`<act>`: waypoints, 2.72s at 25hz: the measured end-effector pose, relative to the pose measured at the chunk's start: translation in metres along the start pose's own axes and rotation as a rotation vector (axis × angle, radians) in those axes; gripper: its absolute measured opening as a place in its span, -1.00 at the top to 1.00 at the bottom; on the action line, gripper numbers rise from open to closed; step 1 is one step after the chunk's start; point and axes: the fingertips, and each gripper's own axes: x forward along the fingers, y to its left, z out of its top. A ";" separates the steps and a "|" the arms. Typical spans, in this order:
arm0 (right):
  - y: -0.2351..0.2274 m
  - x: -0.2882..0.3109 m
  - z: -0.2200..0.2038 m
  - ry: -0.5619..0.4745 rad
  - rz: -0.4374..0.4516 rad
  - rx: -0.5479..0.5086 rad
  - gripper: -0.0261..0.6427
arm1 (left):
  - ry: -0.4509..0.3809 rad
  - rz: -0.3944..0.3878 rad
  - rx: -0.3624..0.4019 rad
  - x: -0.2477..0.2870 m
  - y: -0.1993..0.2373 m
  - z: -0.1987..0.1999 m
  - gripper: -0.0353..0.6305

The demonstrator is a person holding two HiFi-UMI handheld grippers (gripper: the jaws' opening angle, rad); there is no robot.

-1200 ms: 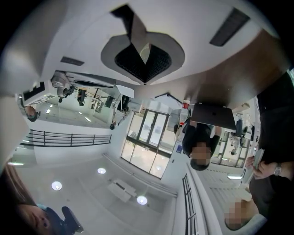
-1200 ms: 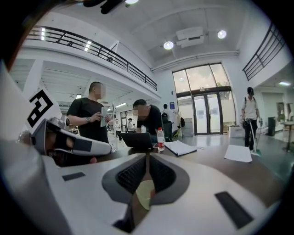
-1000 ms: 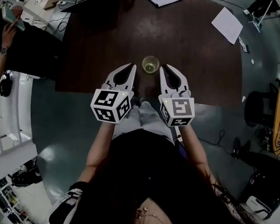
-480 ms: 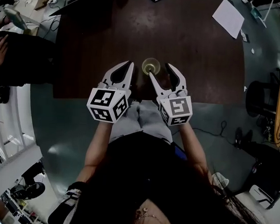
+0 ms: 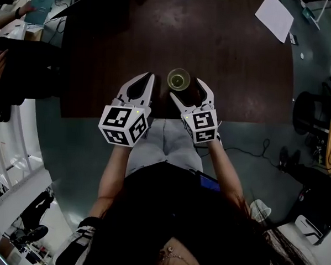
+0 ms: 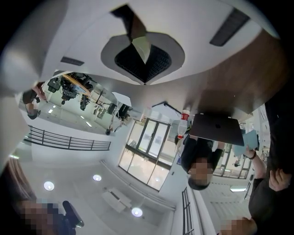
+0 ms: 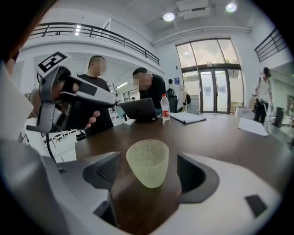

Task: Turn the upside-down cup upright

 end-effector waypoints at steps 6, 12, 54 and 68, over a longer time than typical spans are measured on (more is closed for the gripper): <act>-0.005 0.020 -0.030 0.055 -0.001 0.008 -0.19 | 0.029 0.007 -0.005 0.005 0.005 -0.012 0.89; -0.006 0.034 -0.043 0.074 -0.003 0.016 -0.19 | 0.055 0.016 -0.011 0.007 0.012 -0.023 0.89; 0.005 0.024 -0.055 0.316 0.049 -0.382 -0.14 | 0.071 0.033 -0.050 -0.004 0.029 -0.039 0.89; 0.012 0.019 -0.084 0.609 0.130 -0.688 -0.14 | 0.068 0.020 -0.082 -0.010 0.033 -0.044 0.89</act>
